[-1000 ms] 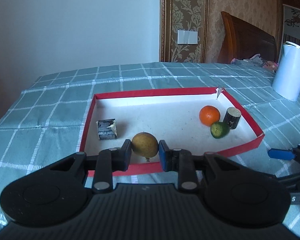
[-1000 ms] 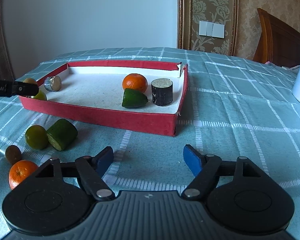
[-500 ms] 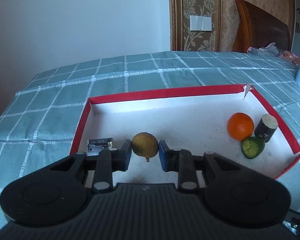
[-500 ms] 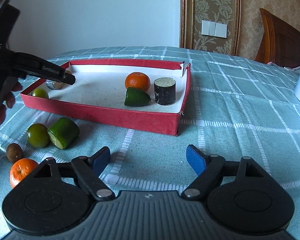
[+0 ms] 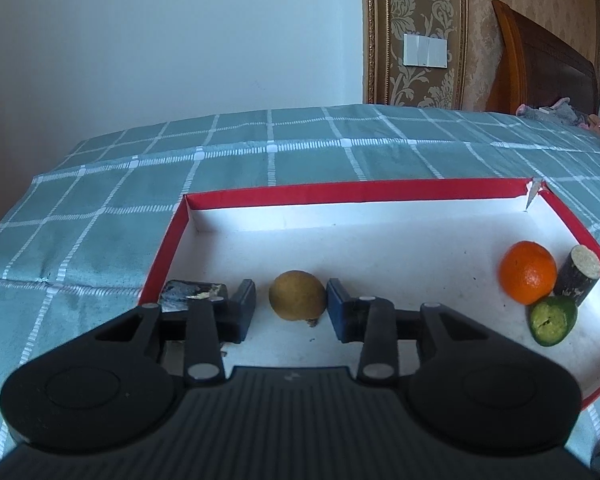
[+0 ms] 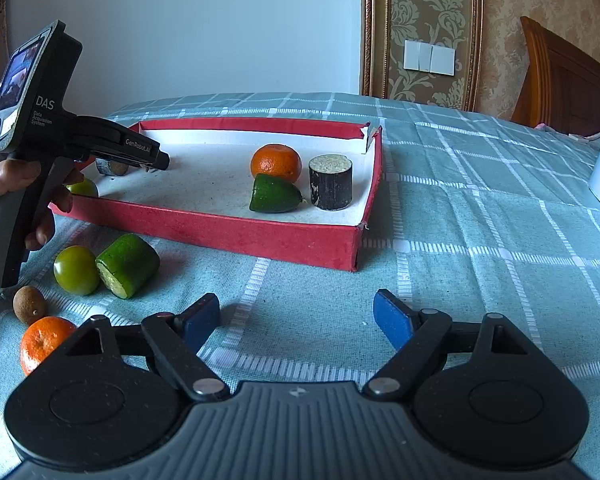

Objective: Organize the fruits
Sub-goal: 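Carry the brown round fruit into the red tray and open the left tool, then withdraw the left tool from the tray while the right tool moves toward the green cucumber chunk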

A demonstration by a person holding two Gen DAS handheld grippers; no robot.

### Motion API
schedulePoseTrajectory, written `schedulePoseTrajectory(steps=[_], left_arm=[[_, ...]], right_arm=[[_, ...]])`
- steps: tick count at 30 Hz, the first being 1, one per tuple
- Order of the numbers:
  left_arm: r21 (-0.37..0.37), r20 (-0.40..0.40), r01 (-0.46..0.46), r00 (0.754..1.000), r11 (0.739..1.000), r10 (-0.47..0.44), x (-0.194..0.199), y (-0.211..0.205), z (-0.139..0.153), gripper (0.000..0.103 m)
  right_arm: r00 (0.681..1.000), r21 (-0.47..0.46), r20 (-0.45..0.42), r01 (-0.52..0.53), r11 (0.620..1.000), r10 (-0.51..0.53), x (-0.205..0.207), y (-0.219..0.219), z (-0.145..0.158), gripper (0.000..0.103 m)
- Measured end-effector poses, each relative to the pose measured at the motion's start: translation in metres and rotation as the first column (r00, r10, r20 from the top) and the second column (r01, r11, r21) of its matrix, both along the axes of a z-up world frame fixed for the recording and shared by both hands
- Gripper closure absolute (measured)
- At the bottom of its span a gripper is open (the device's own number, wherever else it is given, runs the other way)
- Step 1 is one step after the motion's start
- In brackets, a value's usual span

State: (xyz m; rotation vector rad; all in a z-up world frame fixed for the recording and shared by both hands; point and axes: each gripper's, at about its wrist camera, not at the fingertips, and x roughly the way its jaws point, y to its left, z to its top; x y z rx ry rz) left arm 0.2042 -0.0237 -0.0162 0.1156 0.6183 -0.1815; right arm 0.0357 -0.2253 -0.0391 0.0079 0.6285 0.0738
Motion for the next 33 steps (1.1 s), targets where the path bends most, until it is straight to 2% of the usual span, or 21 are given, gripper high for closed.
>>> schedulePoseTrajectory(steps=[15, 21, 23, 30, 33], left_arm=[[0.046, 0.019, -0.007, 1.000, 0.999, 0.006, -0.010, -0.006, 0.001, 0.057], [0.048, 0.041, -0.007, 0.999, 0.999, 0.005, -0.022, -0.006, 0.007, 0.049], [0.053, 0.052, -0.004, 0.999, 0.999, 0.001, -0.025, -0.007, 0.011, 0.042], [0.056, 0.080, 0.001, 0.997, 0.998, -0.005, -0.038, -0.004, 0.022, 0.041], [0.051, 0.102, -0.003, 0.995, 0.999, -0.002, -0.049, 0.002, 0.029, 0.037]], right_arm=[[1.000, 0.000, 0.000, 0.000, 1.000, 0.000, 0.001, 0.000, 0.000, 0.019], [1.000, 0.000, 0.000, 0.000, 1.000, 0.000, 0.001, 0.000, 0.000, 0.018], [1.000, 0.000, 0.000, 0.000, 1.000, 0.000, 0.001, 0.000, 0.000, 0.018], [1.000, 0.000, 0.000, 0.000, 1.000, 0.000, 0.001, 0.000, 0.000, 0.018], [1.000, 0.000, 0.000, 0.000, 1.000, 0.000, 0.001, 0.000, 0.000, 0.018]])
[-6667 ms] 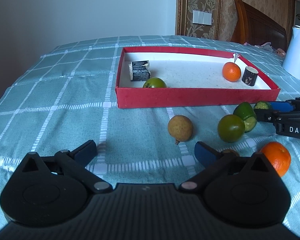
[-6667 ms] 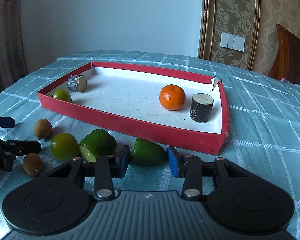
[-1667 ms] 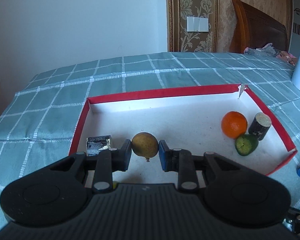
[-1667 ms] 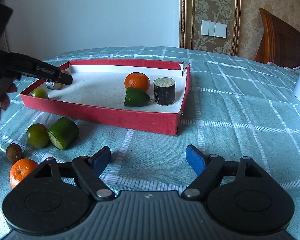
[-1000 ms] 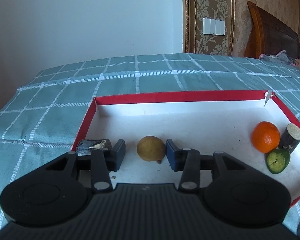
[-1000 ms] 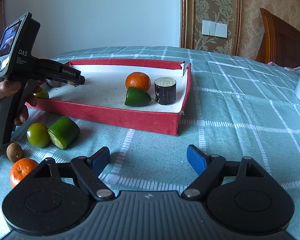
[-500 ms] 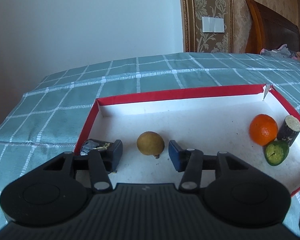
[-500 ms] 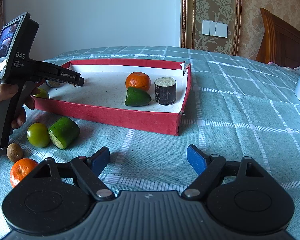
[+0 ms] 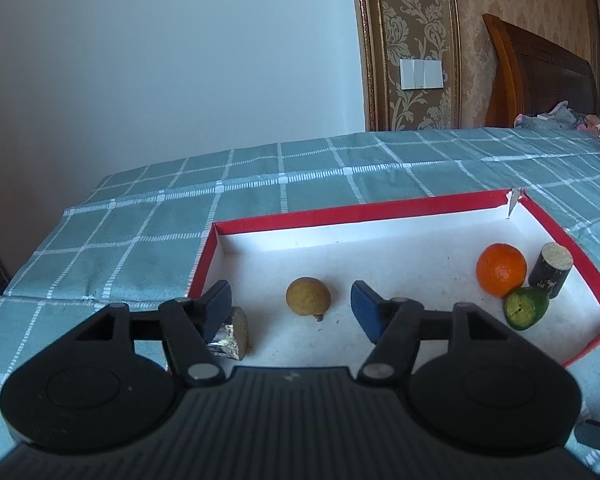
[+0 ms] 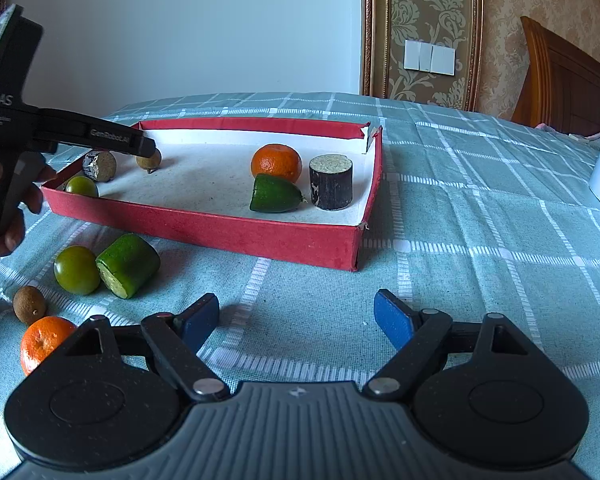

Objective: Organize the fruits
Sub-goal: 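Withdraw the left tool from the tray while the right tool moves toward the green cucumber chunk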

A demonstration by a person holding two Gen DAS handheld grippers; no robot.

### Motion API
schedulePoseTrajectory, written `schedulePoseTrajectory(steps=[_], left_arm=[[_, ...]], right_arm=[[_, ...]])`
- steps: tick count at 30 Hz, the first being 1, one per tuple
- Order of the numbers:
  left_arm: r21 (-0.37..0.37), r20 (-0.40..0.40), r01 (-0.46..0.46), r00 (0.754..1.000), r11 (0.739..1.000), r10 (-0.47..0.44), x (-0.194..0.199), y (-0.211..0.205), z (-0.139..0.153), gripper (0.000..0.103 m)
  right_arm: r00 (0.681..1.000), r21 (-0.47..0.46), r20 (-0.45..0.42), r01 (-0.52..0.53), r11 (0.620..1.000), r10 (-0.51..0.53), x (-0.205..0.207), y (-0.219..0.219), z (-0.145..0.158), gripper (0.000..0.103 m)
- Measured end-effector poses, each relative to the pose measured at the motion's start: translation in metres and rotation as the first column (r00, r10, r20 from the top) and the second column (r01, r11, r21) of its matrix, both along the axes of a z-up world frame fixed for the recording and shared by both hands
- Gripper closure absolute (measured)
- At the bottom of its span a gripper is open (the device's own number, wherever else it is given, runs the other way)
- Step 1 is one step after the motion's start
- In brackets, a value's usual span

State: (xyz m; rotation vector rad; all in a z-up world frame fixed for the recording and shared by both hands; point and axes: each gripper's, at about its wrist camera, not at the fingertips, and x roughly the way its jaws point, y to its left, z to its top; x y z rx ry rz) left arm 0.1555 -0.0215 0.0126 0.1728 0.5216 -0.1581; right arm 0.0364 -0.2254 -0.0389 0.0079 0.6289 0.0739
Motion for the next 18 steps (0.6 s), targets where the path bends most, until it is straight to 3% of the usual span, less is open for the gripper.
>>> schedulePoseTrajectory(steps=[6, 14, 16, 18], left_arm=[[-0.007, 0.024, -0.010, 1.000, 1.000, 0.011, -0.029, 0.019, 0.010, 0.030], [-0.039, 0.001, -0.048, 0.999, 0.998, 0.048, -0.067, 0.051, 0.000, 0.028], [-0.033, -0.003, -0.068, 0.998, 0.997, 0.068, -0.072, 0.059, -0.004, 0.028], [-0.036, -0.014, -0.088, 0.996, 0.995, 0.088, -0.073, 0.065, -0.008, 0.028]], right_arm=[[1.000, 0.000, 0.000, 0.000, 1.000, 0.000, 0.000, 0.000, 0.000, 0.018], [1.000, -0.004, -0.001, 0.000, 1.000, 0.000, 0.000, 0.001, -0.001, 0.017], [1.000, -0.016, -0.014, 0.026, 1.000, -0.026, 0.003, 0.001, -0.002, 0.000], [0.999, -0.006, -0.022, 0.036, 0.999, -0.036, 0.004, 0.000, -0.003, 0.000]])
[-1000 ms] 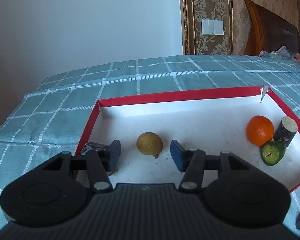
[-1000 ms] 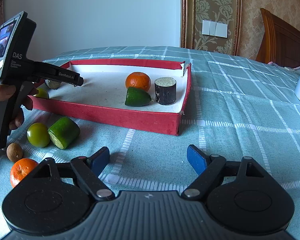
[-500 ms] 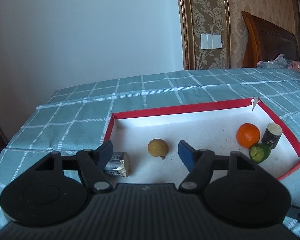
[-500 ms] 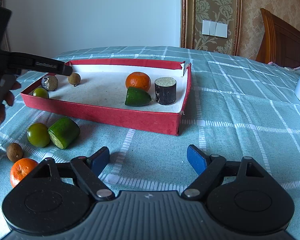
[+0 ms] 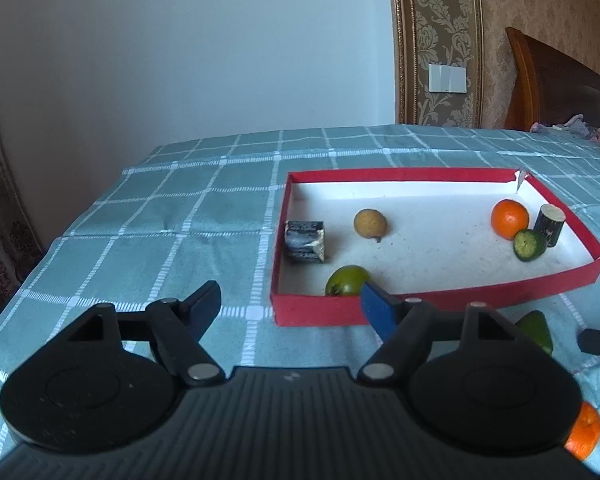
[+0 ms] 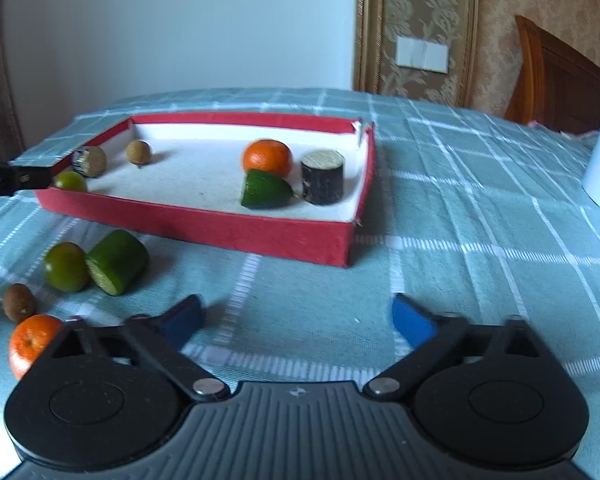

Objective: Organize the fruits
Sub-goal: 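Withdraw the left tool from the tray while the right tool moves toward the green cucumber chunk, then grasp the green cucumber chunk with the right tool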

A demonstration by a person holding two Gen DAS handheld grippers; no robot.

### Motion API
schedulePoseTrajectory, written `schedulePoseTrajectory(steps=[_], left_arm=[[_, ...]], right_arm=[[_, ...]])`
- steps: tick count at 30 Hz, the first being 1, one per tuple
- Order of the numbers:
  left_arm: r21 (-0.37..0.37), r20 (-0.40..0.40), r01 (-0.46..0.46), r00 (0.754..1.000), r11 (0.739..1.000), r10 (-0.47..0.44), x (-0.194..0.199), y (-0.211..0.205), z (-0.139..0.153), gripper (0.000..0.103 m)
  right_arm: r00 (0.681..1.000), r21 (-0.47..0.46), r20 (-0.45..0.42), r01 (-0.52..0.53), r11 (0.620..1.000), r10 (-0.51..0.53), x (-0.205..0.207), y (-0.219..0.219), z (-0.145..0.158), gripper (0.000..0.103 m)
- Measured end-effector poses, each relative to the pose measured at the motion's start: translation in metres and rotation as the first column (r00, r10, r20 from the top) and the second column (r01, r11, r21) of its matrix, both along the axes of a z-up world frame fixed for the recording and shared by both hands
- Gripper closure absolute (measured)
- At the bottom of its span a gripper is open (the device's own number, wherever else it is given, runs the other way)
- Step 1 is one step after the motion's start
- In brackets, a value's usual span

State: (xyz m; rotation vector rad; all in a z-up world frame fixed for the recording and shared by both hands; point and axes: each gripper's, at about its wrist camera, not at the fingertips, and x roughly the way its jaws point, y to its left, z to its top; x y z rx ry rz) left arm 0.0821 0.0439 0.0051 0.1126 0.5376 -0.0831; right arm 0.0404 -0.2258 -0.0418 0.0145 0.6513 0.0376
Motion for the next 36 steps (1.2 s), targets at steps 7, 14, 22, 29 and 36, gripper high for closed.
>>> schedulePoseTrajectory(steps=[7, 14, 22, 29, 36], left_arm=[[-0.042, -0.028, -0.025, 0.999, 0.999, 0.024, -0.004, 0.016, -0.010, 0.026], [-0.050, -0.061, -0.029, 0.998, 0.998, 0.025, 0.001, 0.022, -0.021, 0.026], [-0.077, -0.106, -0.030, 0.994, 0.997, 0.022, 0.009, 0.027, -0.030, 0.016], [-0.081, -0.113, -0.017, 0.994, 0.997, 0.007, 0.010, 0.026, -0.031, 0.010], [-0.073, -0.130, 0.002, 0.991, 0.997, -0.011, 0.013, 0.022, -0.033, 0.000]], right_arm=[[1.000, -0.001, 0.000, 0.000, 1.000, 0.000, 0.000, -0.001, 0.000, 0.000], [0.999, 0.024, 0.044, 0.010, 1.000, -0.012, -0.008, -0.006, 0.004, 0.000], [0.993, 0.071, 0.100, -0.072, 0.995, 0.065, -0.019, 0.005, 0.010, 0.017], [0.967, 0.014, 0.117, -0.228, 0.974, 0.225, -0.014, 0.033, 0.021, 0.026], [0.925, -0.026, 0.089, -0.367, 0.930, 0.368, 0.003, 0.052, 0.023, 0.041]])
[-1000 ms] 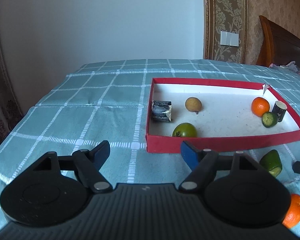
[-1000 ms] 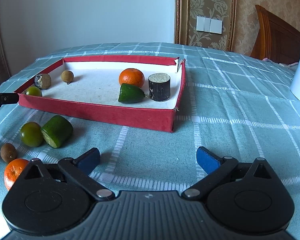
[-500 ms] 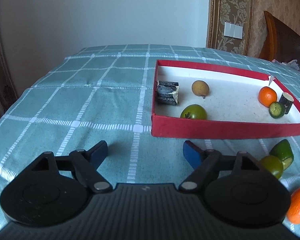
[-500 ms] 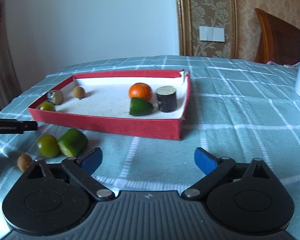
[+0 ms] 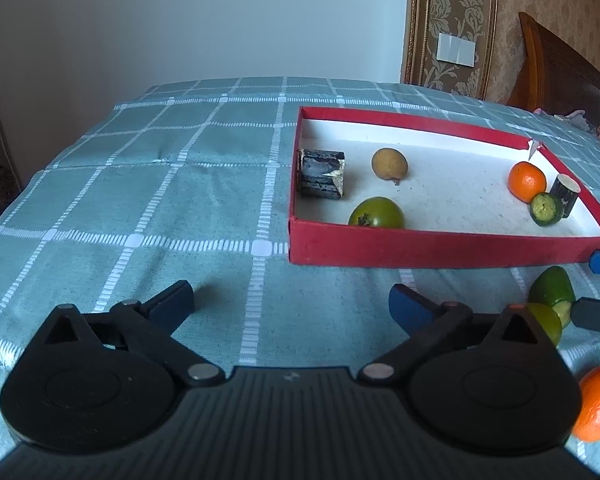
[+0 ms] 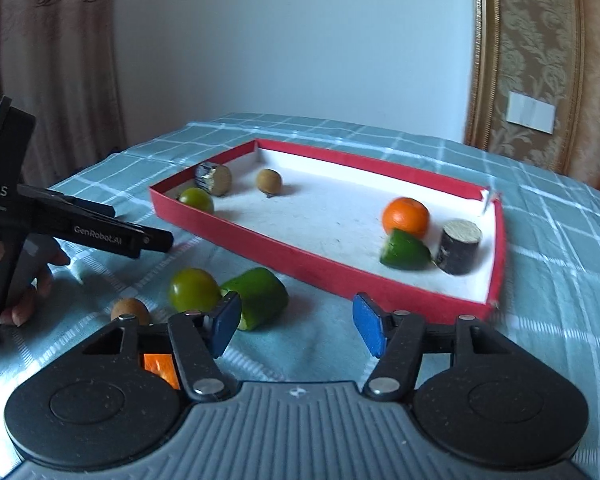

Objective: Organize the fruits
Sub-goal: 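Grasp the green cucumber chunk with the right tool, then carry the cucumber chunk into the tray beside the orange and open the right tool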

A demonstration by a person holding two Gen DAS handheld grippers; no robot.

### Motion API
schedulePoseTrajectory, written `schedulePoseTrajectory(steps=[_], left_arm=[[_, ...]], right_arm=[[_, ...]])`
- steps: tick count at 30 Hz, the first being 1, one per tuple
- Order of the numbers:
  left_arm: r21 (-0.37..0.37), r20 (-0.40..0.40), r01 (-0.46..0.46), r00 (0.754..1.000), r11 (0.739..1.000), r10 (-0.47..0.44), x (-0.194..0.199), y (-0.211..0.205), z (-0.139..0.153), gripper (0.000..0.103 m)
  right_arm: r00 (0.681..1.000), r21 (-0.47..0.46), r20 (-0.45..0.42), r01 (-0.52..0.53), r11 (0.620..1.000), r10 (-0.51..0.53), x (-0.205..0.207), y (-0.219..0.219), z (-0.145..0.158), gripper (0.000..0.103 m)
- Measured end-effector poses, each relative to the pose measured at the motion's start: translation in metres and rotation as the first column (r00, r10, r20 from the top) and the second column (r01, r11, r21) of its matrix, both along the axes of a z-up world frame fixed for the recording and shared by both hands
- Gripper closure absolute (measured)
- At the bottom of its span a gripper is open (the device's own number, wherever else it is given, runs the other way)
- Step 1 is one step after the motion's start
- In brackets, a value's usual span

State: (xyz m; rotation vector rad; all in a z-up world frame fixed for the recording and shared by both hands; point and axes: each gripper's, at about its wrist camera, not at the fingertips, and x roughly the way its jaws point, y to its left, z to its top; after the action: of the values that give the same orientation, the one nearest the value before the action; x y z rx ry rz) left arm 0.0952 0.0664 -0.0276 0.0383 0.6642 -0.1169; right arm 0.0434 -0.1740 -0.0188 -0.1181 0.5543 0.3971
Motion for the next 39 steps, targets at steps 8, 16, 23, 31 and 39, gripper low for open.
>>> schedulePoseTrajectory(steps=[8, 16, 23, 31, 39], left_arm=[[0.004, -0.001, 0.000, 1.000, 1.000, 0.000, 0.000, 0.000, 0.000, 0.000], [0.005, -0.002, 0.001, 1.000, 1.000, -0.001, 0.000, 0.000, 0.000, 0.000], [0.006, -0.002, 0.001, 1.000, 1.000, -0.001, 0.000, -0.001, 0.000, 0.000], [0.006, -0.002, 0.001, 1.000, 1.000, -0.001, 0.000, -0.001, 0.000, 0.000], [0.006, -0.002, 0.001, 1.000, 1.000, -0.001, 0.000, 0.000, 0.000, 0.000]], right_arm=[[0.995, 0.019, -0.037, -0.092, 0.996, 0.093, 0.013, 0.005, -0.005, 0.048], [0.992, -0.013, -0.019, -0.128, 0.992, 0.127, 0.010, 0.013, -0.011, 0.069], [0.996, -0.003, 0.001, -0.094, 0.996, 0.094, 0.003, 0.013, -0.011, 0.071], [0.995, -0.013, 0.081, -0.060, 0.998, 0.061, -0.015, 0.014, -0.006, 0.071], [0.987, 0.035, 0.161, -0.019, 0.999, 0.013, -0.028, 0.003, 0.014, 0.072]])
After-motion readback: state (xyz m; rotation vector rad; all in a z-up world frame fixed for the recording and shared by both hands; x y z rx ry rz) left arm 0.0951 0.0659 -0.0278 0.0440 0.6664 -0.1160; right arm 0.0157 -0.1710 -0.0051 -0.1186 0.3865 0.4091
